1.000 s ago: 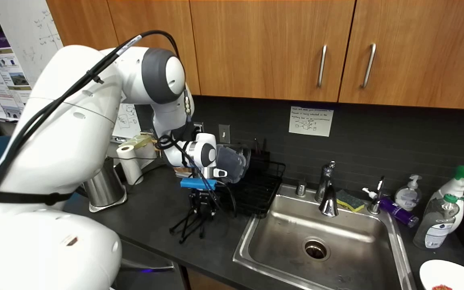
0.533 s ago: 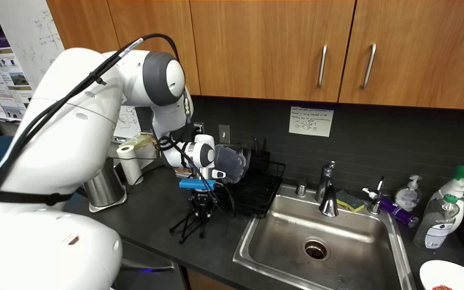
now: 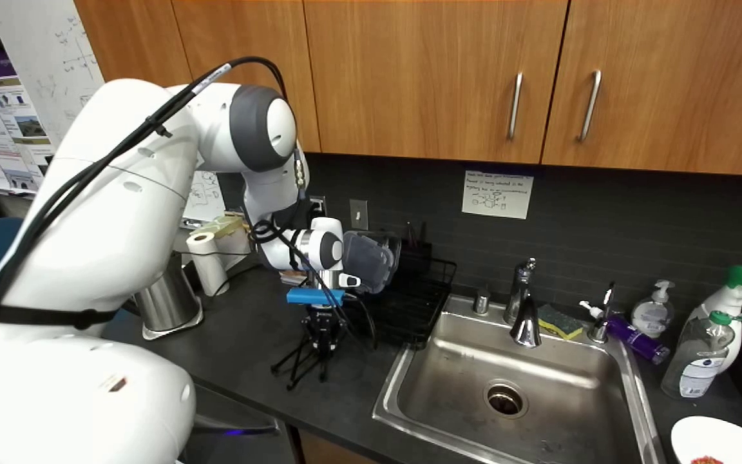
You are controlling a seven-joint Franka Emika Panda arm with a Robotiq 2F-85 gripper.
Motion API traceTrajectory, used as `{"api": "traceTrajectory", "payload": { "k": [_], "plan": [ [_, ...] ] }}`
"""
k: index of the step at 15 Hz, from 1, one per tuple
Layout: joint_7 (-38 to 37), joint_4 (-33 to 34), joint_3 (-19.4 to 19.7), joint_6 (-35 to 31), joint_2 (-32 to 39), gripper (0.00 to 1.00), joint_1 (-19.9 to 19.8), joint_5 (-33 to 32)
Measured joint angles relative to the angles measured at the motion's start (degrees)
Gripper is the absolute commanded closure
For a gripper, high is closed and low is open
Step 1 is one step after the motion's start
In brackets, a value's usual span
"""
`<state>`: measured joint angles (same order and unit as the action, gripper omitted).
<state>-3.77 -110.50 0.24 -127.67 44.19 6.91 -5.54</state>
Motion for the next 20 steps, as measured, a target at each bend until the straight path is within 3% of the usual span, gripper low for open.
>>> {"api": "traceTrajectory", "payload": {
  "k": [20],
  "plan": [
    [-0.06, -0.76, 0.11, 0.04, -0.34, 0.99, -0.08, 0.0]
  ]
}}
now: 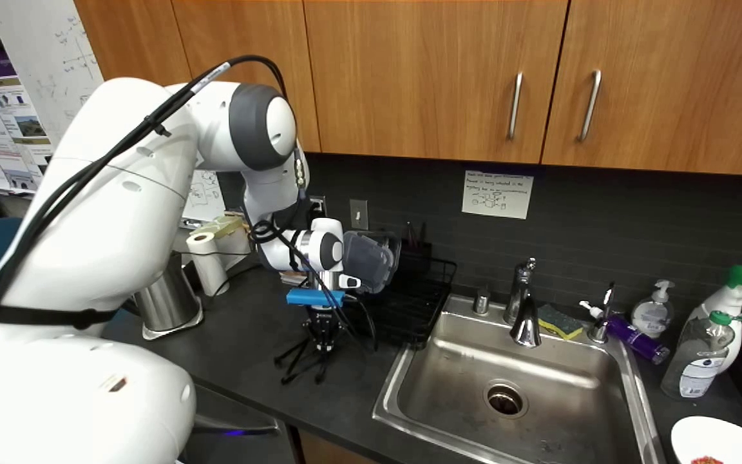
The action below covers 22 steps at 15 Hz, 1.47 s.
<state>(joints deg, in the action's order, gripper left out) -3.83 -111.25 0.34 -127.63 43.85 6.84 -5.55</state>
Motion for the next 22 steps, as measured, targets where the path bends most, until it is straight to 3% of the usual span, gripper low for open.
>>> {"api": "traceTrajectory", "payload": {
  "k": [14, 22],
  "plan": [
    [-0.36, -9.32, 1.08, -2.02, -8.41, 0.99, -1.88, 0.0],
    [0.16, -9.32, 1.29, -1.67, -10.15, 0.99, -4.02, 0.0]
  ]
}}
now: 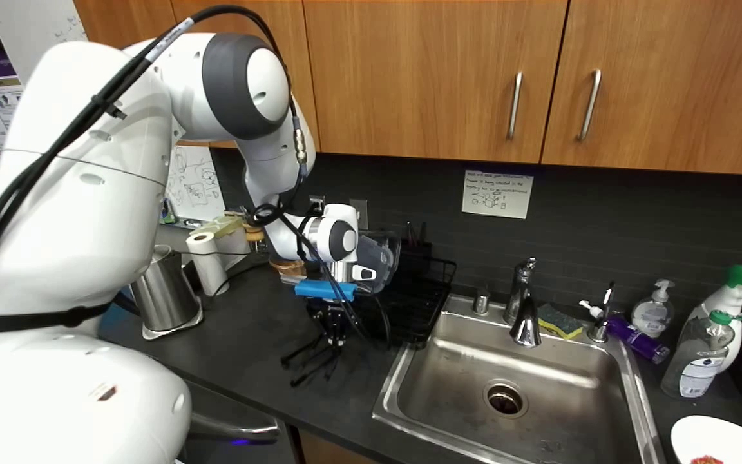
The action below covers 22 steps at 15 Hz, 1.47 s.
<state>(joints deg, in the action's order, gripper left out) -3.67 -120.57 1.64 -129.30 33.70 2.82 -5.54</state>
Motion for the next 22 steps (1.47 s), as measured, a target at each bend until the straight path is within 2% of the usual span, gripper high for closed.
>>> {"api": "traceTrajectory", "payload": {
  "k": [6, 15, 22],
  "plan": [
    [0.02, 0.48, -0.2, 0.47, 0.0, 0.99, -0.02, 0.03],
    [3.34, 0.35, -0.03, 0.04, 0.0, 0.99, -4.94, 0.43],
    [4.03, 0.25, 0.27, -0.44, 0.0, 0.99, -6.15, 0.43]
  ]
}}
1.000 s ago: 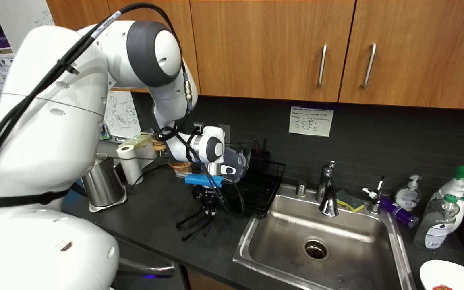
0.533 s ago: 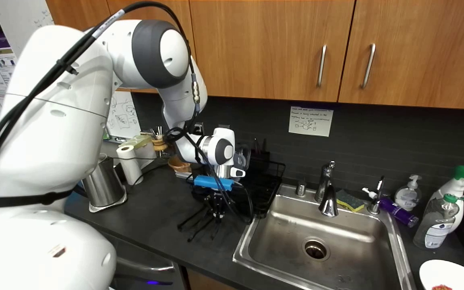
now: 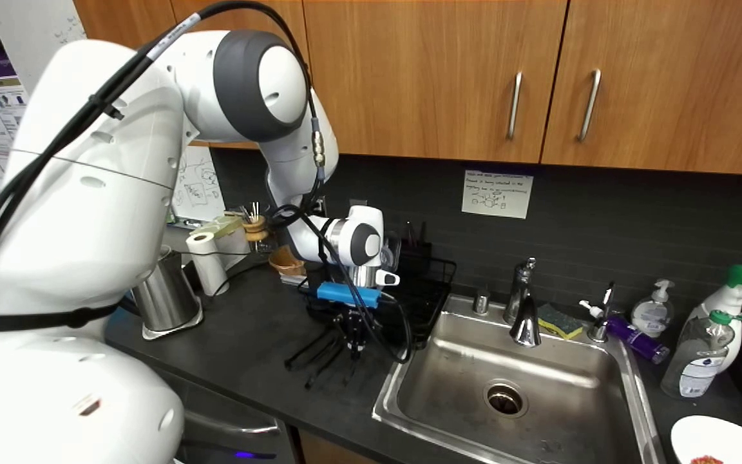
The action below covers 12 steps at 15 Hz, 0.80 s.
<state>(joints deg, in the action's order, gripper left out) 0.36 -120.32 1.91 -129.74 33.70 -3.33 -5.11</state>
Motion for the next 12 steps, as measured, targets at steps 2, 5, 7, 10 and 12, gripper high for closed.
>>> {"api": "traceTrajectory", "payload": {
  "k": [2, 5, 7, 10, 12],
  "plan": [
    [0.63, -0.08, 0.15, -0.64, 0.0, 0.99, -0.56, 0.0],
    [1.93, -0.09, 0.27, -1.48, 0.0, 0.99, -1.44, 0.0],
    [2.77, -0.09, 0.31, -1.99, 0.01, 0.99, -1.82, -0.01],
    [3.45, -0.09, 0.52, -2.67, 0.13, 0.99, -1.93, -0.04],
    [3.55, -0.07, 0.72, -2.89, 0.4, 0.99, -1.93, -0.09]
  ]
}}
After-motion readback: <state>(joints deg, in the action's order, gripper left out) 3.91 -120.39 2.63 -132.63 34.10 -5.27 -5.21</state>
